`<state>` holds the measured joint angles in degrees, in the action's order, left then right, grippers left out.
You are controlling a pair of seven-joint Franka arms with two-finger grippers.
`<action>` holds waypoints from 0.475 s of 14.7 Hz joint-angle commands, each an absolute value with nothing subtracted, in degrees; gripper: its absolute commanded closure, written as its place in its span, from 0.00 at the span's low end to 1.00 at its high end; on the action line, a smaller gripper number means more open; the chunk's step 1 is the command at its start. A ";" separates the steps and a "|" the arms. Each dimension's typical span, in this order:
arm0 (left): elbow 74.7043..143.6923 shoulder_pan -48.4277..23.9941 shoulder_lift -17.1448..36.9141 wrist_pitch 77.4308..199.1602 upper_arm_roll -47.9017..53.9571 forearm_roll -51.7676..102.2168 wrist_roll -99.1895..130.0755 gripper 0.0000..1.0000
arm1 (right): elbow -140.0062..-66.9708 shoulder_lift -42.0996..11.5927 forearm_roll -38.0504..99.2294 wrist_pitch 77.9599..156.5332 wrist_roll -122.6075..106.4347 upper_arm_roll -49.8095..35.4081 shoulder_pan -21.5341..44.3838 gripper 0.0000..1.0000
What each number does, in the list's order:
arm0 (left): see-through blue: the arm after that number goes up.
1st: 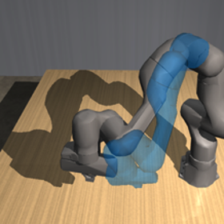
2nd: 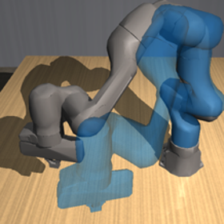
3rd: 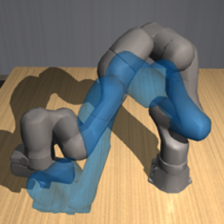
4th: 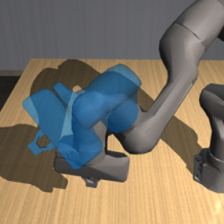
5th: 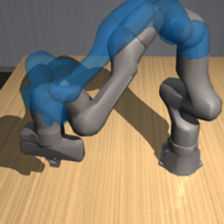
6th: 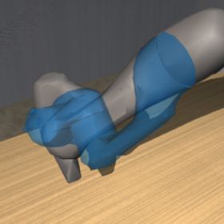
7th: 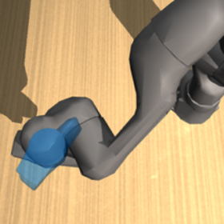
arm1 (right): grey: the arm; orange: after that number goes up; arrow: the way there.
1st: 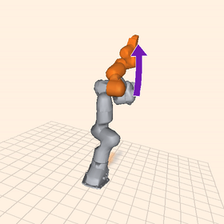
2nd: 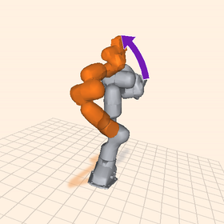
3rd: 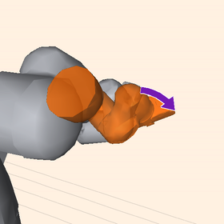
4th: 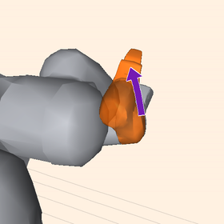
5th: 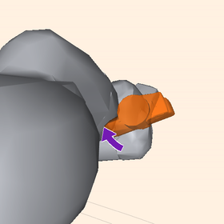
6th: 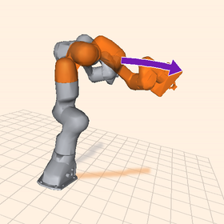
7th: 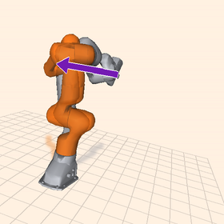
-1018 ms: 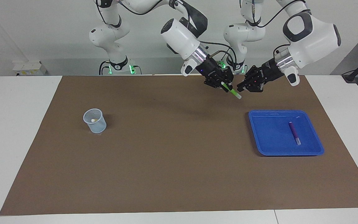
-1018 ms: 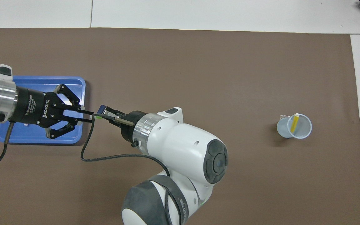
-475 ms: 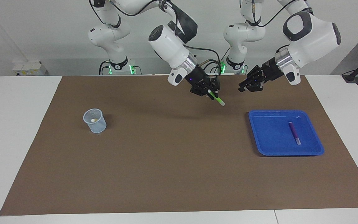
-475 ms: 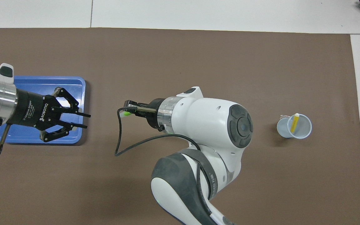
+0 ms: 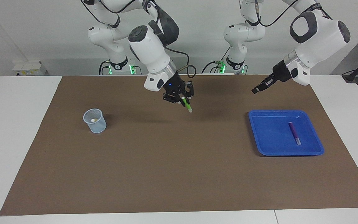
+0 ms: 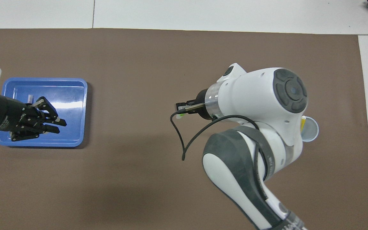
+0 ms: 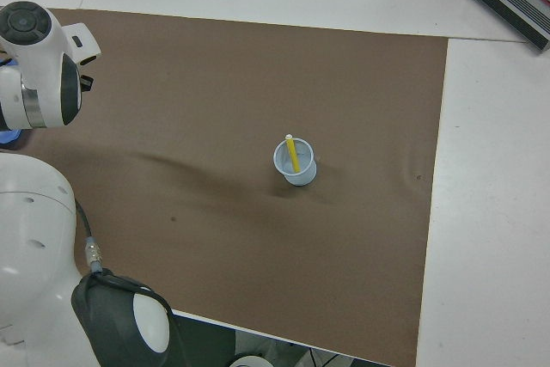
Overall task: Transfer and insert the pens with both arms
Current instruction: 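Carry the green pen toward the cup while the left gripper reaches purple pen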
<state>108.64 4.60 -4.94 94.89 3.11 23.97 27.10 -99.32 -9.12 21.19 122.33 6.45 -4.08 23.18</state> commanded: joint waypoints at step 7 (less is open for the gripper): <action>111.79 11.68 -4.84 101.93 3.25 10.99 -4.18 0.68 | -100.46 -5.10 -4.73 106.80 -34.33 -4.92 5.82 1.00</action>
<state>109.45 9.44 -4.85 98.24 2.85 12.73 1.68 -99.17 -6.31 -0.51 108.12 -27.40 -3.94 8.70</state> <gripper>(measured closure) 0.692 0.784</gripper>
